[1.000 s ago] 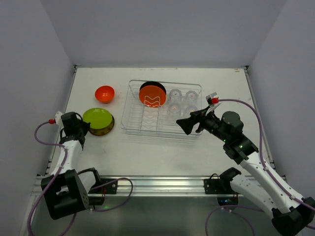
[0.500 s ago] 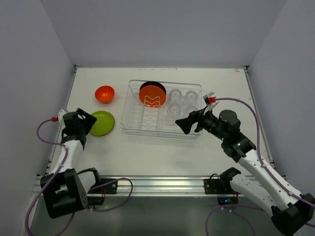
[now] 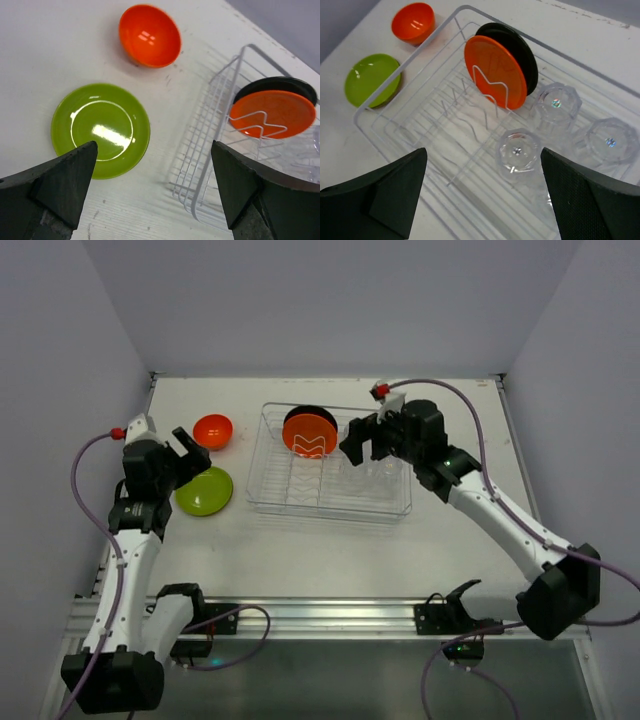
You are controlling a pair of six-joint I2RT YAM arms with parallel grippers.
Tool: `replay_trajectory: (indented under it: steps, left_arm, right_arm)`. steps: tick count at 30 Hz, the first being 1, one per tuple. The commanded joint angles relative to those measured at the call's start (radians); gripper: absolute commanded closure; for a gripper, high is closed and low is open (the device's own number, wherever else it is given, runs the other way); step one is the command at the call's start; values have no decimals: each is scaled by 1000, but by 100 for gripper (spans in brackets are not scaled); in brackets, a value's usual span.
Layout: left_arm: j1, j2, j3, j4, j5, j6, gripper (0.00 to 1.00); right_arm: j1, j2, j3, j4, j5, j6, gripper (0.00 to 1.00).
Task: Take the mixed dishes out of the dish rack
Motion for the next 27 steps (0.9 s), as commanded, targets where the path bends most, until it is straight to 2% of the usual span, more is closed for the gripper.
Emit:
replay_trajectory:
  steps: [1, 4, 5, 7, 10, 11, 18, 27]
  left_arm:
    - [-52, -33, 148, -168, 26, 167, 0]
    - [-58, -65, 185, -212, 61, 229, 0]
    - [-58, -91, 170, -204, 61, 246, 0]
    - [-58, -133, 107, -157, 42, 275, 0]
    - [-71, -170, 42, -121, -81, 251, 0]
    - [-71, -168, 47, -120, -62, 258, 0]
    - [-87, -179, 31, -110, -31, 251, 0]
    - [-117, -177, 25, -100, -5, 257, 0]
  right_arm:
    - [-3, 159, 213, -50, 61, -209, 5]
    - [0, 309, 382, -102, 37, -310, 18]
    - [3, 344, 419, -116, 13, -338, 27]
    - [22, 443, 528, -154, 18, -413, 32]
    - [51, 553, 619, -161, 51, -522, 37]
    - [55, 578, 634, -153, 58, -556, 41]
    - [59, 777, 809, -193, 66, -749, 49]
    - [60, 926, 916, -280, 37, -815, 60]
